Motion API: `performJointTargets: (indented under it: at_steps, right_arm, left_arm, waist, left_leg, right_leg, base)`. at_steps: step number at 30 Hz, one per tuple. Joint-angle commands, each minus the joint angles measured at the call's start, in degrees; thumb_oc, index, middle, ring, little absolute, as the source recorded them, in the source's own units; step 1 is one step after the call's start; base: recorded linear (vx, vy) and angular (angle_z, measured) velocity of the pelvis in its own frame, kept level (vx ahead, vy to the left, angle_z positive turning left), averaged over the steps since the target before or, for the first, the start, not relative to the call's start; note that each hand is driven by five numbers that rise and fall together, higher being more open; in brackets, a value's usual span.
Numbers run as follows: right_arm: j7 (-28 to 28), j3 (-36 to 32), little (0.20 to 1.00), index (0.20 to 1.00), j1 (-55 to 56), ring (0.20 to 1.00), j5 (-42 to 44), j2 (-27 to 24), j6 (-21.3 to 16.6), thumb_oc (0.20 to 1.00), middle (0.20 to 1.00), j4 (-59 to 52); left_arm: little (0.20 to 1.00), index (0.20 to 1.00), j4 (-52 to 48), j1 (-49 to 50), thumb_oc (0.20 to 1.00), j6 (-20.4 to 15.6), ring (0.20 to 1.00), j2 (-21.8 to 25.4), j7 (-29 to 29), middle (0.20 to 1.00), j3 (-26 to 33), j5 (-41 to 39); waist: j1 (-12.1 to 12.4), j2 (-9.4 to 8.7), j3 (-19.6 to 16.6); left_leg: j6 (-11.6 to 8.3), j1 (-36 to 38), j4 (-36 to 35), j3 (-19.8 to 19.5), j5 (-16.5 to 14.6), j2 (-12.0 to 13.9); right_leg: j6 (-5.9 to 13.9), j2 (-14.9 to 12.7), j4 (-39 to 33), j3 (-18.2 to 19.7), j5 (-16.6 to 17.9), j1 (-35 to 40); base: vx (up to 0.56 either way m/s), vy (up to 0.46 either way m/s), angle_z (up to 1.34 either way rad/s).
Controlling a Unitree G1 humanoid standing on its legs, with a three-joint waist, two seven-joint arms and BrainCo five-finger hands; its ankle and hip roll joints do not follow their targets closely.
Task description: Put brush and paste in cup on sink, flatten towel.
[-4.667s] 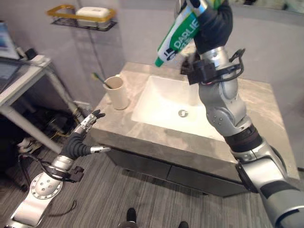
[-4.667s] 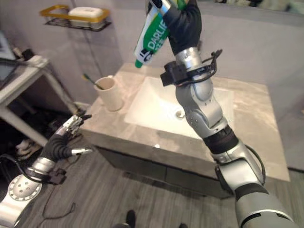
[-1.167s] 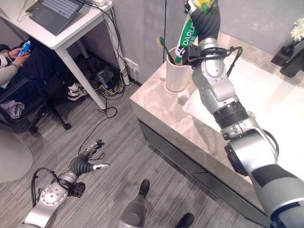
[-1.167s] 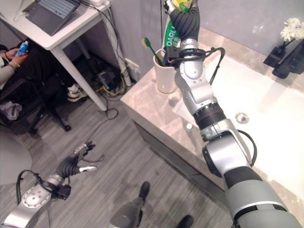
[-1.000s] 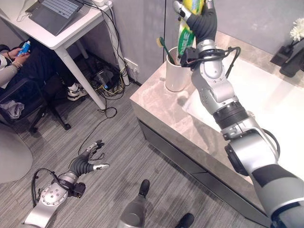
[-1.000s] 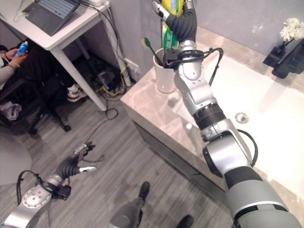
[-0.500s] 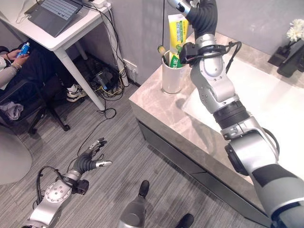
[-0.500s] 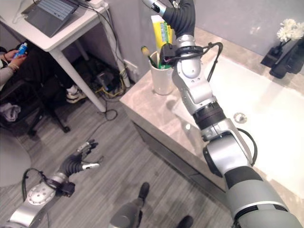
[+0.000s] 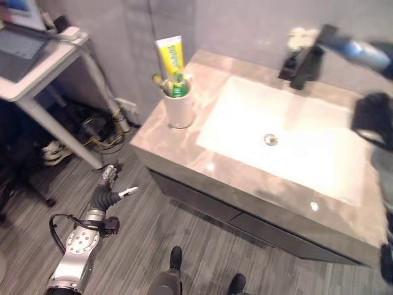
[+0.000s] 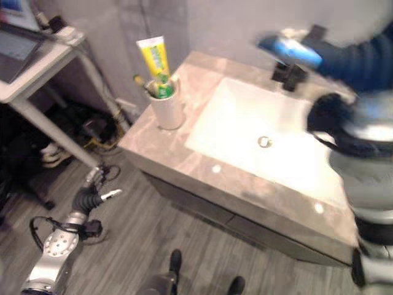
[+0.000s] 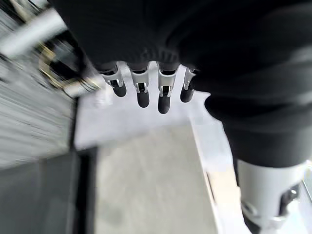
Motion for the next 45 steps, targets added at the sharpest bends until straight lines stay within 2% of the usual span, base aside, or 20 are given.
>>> performJointTargets:
  at_steps: [1, 5, 6, 8, 10, 11, 13, 14, 15, 18, 20, 21, 22, 23, 25, 30, 33, 36, 39, 45]
  right_arm:
    - [-14.4, -21.1, 1.0, 1.0, 13.9, 1.0, -21.2, -0.2, 7.9, 1.0, 1.0, 1.8]
    - [-18.0, -30.5, 1.0, 1.0, 22.4, 1.0, -22.2, 3.2, 11.6, 1.0, 1.0, 5.7]
    - [-18.8, -33.7, 1.0, 1.0, 27.1, 1.0, -19.9, 7.6, 11.3, 1.0, 1.0, 8.3]
    - [-19.5, -35.4, 1.0, 1.0, 30.8, 1.0, -17.8, 10.3, 11.1, 1.0, 1.0, 10.4]
    - [-20.2, -37.0, 1.0, 1.0, 37.6, 1.0, -13.6, 15.7, 11.0, 1.0, 1.0, 18.2]
    - [-21.3, -37.0, 1.0, 1.0, 37.9, 1.0, -12.5, 17.3, 10.2, 1.0, 1.0, 18.8]
    - [-22.2, -35.1, 1.0, 1.0, 38.8, 1.0, -4.1, 23.8, 7.9, 1.0, 1.0, 27.0]
    - [-22.5, -34.9, 1.0, 1.0, 38.8, 1.0, -3.7, 23.6, 7.4, 1.0, 1.0, 27.7]
    - [-25.2, -32.1, 1.0, 1.0, 37.1, 1.0, 8.8, 25.0, 3.9, 1.0, 1.0, 46.3]
    - [-21.8, -27.8, 1.0, 1.0, 33.0, 1.0, 28.0, 25.7, -2.1, 1.0, 1.0, 67.8]
    - [-15.9, -24.1, 1.0, 1.0, 31.5, 1.0, 36.0, 25.4, -2.7, 1.0, 1.0, 79.0]
    - [-15.4, -23.9, 1.0, 1.0, 31.0, 1.0, 36.6, 24.8, -3.2, 1.0, 1.0, 80.1]
    - [-5.1, -17.9, 1.0, 1.0, 28.0, 1.0, 46.0, 25.9, -1.7, 1.0, 1.0, 92.2]
    - [3.9, -13.0, 1.0, 1.0, 25.0, 1.0, 53.7, 27.3, 0.4, 1.0, 1.0, 98.0]
    - [9.8, -6.9, 1.0, 1.0, 24.7, 1.0, 52.5, 29.7, 2.2, 1.0, 1.0, 98.8]
    - [13.3, -0.4, 1.0, 1.0, 21.5, 1.0, 48.4, 31.5, 4.8, 1.0, 1.0, 102.6]
    - [15.4, 10.5, 1.0, 1.0, 17.3, 1.0, 37.8, 34.3, 6.8, 1.0, 1.0, 102.8]
    - [16.7, 21.3, 1.0, 1.0, 15.6, 1.0, 26.4, 35.7, 7.0, 1.0, 1.0, 96.6]
    - [17.9, 26.1, 1.0, 1.0, 14.5, 1.0, 22.1, 35.6, 7.1, 1.0, 1.0, 92.1]
    - [18.9, 27.0, 1.0, 1.0, 13.0, 1.0, 21.5, 36.3, 8.0, 1.0, 1.0, 94.2]
  left_arm:
    - [1.0, 1.0, -20.4, 16.4, 1.0, -7.2, 1.0, 1.6, -1.0, 1.0, 7.5, 2.7]
    - [1.0, 1.0, -25.2, 21.3, 1.0, -9.1, 1.0, 5.4, -3.3, 1.0, 9.7, 1.4]
    - [1.0, 1.0, -26.1, 22.4, 1.0, -10.3, 1.0, 5.8, -1.4, 1.0, 11.4, 3.1]
    - [0.956, 0.956, -25.2, 22.8, 0.956, -10.8, 0.956, 5.9, -0.1, 0.956, 11.7, 3.2]
    - [0.426, 0.426, -23.5, 23.2, 0.426, -11.5, 0.426, 4.7, 1.8, 0.426, 13.1, 3.5]
    - [0.2, 0.2, -23.4, 23.7, 0.2, -11.6, 0.2, 4.5, 2.4, 0.2, 12.9, 3.4]
    - [0.2, 0.2, -22.4, 25.1, 0.2, -11.6, 0.2, 4.6, 3.3, 0.2, 13.0, 3.4]
    - [0.2, 0.2, -22.4, 25.2, 0.2, -11.6, 0.2, 4.8, 3.4, 0.2, 13.1, 3.3]
    - [0.2, 0.2, -21.2, 24.8, 0.2, -11.9, 0.2, 6.1, 3.8, 0.2, 12.4, 2.3]
    - [0.2, 0.2, -19.3, 22.8, 0.2, -11.8, 0.2, 7.4, 4.3, 0.2, 12.4, -0.4]
    - [0.2, 0.2, -17.1, 20.3, 0.2, -11.1, 0.2, 6.8, 4.1, 0.2, 12.5, -2.0]
    - [0.2, 0.2, -17.0, 20.2, 0.2, -11.1, 0.2, 6.7, 4.0, 0.2, 12.6, -2.0]
    - [0.2, 0.2, -16.0, 17.3, 0.2, -10.5, 0.2, 5.1, 4.0, 0.2, 13.3, -2.4]
    - [0.2, 0.2, -14.3, 14.1, 0.2, -10.3, 0.2, 4.9, 4.7, 0.2, 14.9, -0.5]
    - [0.2, 0.2, -12.1, 10.6, 0.2, -9.7, 0.2, 3.9, 4.7, 0.2, 14.9, -0.6]
    - [0.2, 0.2, -11.6, 7.9, 0.2, -9.2, 0.2, 3.1, 3.7, 0.2, 14.1, -0.8]
    - [0.2, 0.2, -11.1, 5.5, 0.2, -8.9, 0.2, 3.0, 3.6, 0.2, 13.2, -0.2]
    - [0.2, 0.2, -10.7, 3.9, 0.2, -9.0, 0.2, 3.0, 3.7, 0.2, 13.6, -2.2]
    - [0.2, 0.2, -11.0, 2.1, 0.2, -8.7, 0.2, 2.7, 2.0, 0.2, 12.1, -6.5]
    - [0.2, 0.2, -10.6, 0.6, 0.2, -7.2, 0.2, 2.1, -1.7, 0.2, 9.5, -14.5]
  waist:
    - [0.9, -0.52, -3.1]
    - [0.5, -0.32, -2.6]
    - [-1.1, 0.05, -2.5]
    - [-1.3, -0.49, -2.6]
    - [-2.7, -0.39, -2.4]
    - [-3.1, -0.35, -2.4]
    - [-3.4, -0.06, -2.3]
    - [-3.4, -0.28, -2.2]
    - [-3.5, -0.18, -2.1]
    - [-3.3, 0.28, -1.9]
    - [-2.8, 0.74, -1.6]
    - [-3.0, 0.78, -1.5]
    - [-2.3, 1.58, -0.6]
    - [-1.7, 2.44, -0.1]
    - [-1.2, 3.3, 0.2]
    - [-0.3, 4.52, 0.0]
    - [0.5, 5.7, 0.5]
    - [0.7, 6.27, 1.2]
    - [0.3, 6.48, 1.4]
    - [-0.3, 6.95, 1.6]
  left_leg:
    - [-2.29, 0.7, 0.4, 1.9, -2.8, 1.8]
    - [-1.3, 0.1, 0.4, 2.4, -2.1, 1.6]
    - [-0.92, 0.6, 0.4, 3.3, -2.3, 1.8]
    - [-0.83, 1.1, 0.4, 4.0, -2.5, 1.9]
    - [-0.9, 1.8, 0.4, 5.0, -2.9, 2.2]
    - [-0.8, 1.8, 0.4, 5.2, -2.6, 2.2]
    - [-0.83, 2.4, 0.4, 5.8, -3.1, 2.5]
    - [-0.77, 2.3, 0.4, 5.9, -2.7, 2.5]
    - [-0.95, 2.6, 0.4, 6.4, -2.7, 2.7]
    - [-1.52, 2.8, 0.4, 6.4, -3.0, 3.0]
    - [-1.84, 2.4, 0.4, 6.2, -2.6, 3.0]
    - [-1.78, 2.1, 0.4, 6.2, -2.2, 3.0]
    - [-2.38, 1.5, 0.4, 6.2, -1.7, 3.0]
    - [-2.98, 0.7, 0.4, 6.1, -1.1, 3.2]
    - [-3.37, 0.2, 0.4, 6.0, -0.7, 3.1]
    - [-3.61, -0.3, 0.4, 5.6, -0.3, 3.1]
    - [-3.78, -0.5, 0.4, 5.9, 0.0, 3.1]
    - [-4.21, -1.2, 0.4, 6.4, 0.3, 3.3]
    - [-4.35, -2.2, 0.4, 6.8, 1.0, 3.5]
    - [-4.43, -2.5, 0.4, 7.3, 1.1, 3.7]
  right_leg:
    - [3.64, -3.3, 0.1, 2.1, 2.2, 0.1]
    - [3.81, -3.3, 0.0, 3.4, 3.1, -1.3]
    - [3.81, -3.0, 0.1, 5.0, 3.3, -2.0]
    - [3.72, -2.8, 0.1, 6.0, 3.4, -2.2]
    - [3.72, -2.5, 0.3, 7.0, 3.0, -2.4]
    - [3.55, -2.5, 0.2, 7.2, 3.3, -2.6]
    - [3.56, -2.3, 0.3, 7.8, 3.0, -2.8]
    - [3.44, -2.3, 0.2, 7.9, 3.3, -2.9]
    - [3.45, -2.2, 0.2, 8.0, 3.4, -2.9]
    - [3.47, -2.0, 0.2, 8.1, 3.2, -2.9]
    - [3.35, -2.1, 0.2, 7.8, 3.3, -3.0]
    - [3.23, -2.1, 0.1, 7.8, 3.6, -3.2]
    - [3.09, -2.2, 0.0, 7.3, 3.8, -3.7]
    - [2.86, -2.3, 0.0, 6.9, 3.9, -4.3]
    - [2.61, -2.4, 0.0, 6.1, 3.8, -4.1]
    - [2.51, -2.6, 0.0, 5.2, 3.5, -4.0]
    - [2.43, -2.9, 0.0, 5.3, 3.6, -4.4]
    - [2.34, -2.9, 0.0, 6.1, 3.7, -5.6]
    - [2.19, -2.7, 0.0, 6.5, 4.0, -6.8]
    - [2.09, -2.6, 0.0, 6.9, 4.1, -7.6]
  base:
    - [-0.07, -0.033, -0.08]
    - [-0.05, -0.007, -0.17]
    - [-0.03, 0.015, -0.12]
    - [0.01, -0.005, -0.2]
    - [0.02, -0.01, -0.32]
    - [0.01, -0.014, -0.33]
    - [0.01, -0.021, -0.24]
    - [-0.01, -0.036, -0.21]
    - [-0.01, -0.035, -0.17]
    - [0.01, -0.033, -0.15]
    - [-0.02, -0.008, 0.0]
    - [-0.06, -0.031, 0.0]
    - [-0.1, -0.06, -0.01]
    - [-0.06, -0.075, 0.03]
    - [-0.02, -0.058, 0.07]
    - [0.0, -0.04, 0.14]
    - [0.0, -0.02, 0.13]
    - [-0.01, -0.02, -0.01]
    - [0.0, -0.032, -0.07]
    - [0.0, -0.005, -0.01]
